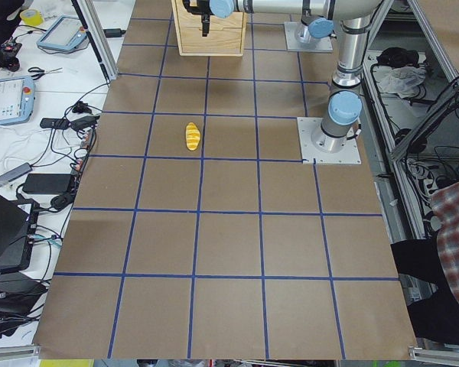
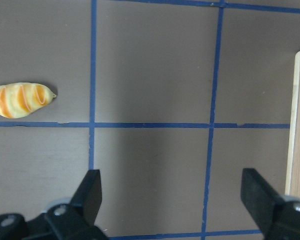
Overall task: Open upper drawer
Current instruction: 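Move the left gripper across toward the black drawer handle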
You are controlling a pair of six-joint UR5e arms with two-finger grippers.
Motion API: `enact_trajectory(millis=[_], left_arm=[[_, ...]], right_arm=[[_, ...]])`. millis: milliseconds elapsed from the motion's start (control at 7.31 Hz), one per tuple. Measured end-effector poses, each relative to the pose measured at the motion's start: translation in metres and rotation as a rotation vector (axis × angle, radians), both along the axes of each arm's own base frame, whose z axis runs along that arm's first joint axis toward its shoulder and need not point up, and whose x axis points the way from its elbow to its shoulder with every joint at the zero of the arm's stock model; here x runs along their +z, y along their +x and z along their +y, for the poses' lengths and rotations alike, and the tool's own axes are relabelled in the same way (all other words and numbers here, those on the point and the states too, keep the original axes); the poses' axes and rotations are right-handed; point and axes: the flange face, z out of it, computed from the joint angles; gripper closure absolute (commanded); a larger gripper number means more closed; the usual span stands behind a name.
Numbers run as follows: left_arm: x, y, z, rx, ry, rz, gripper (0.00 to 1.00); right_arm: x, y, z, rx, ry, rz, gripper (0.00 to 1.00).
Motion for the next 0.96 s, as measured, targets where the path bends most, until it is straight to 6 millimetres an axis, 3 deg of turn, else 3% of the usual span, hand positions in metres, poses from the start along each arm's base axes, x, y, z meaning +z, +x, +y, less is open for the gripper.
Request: enact_trajectory(millis=[274, 958], left_arm=[[-0.008, -0.027, -0.001, 0.012, 0.011, 0.053, 0.00], [-0.023, -0.068, -0.008, 0.071, 0.051, 0.111, 0.00]], right_arm=[[0.000, 0.000, 0.000, 0.000, 0.000, 0.000, 0.00], [0.000, 0.000, 0.000, 0.000, 0.000, 0.000, 0.00]])
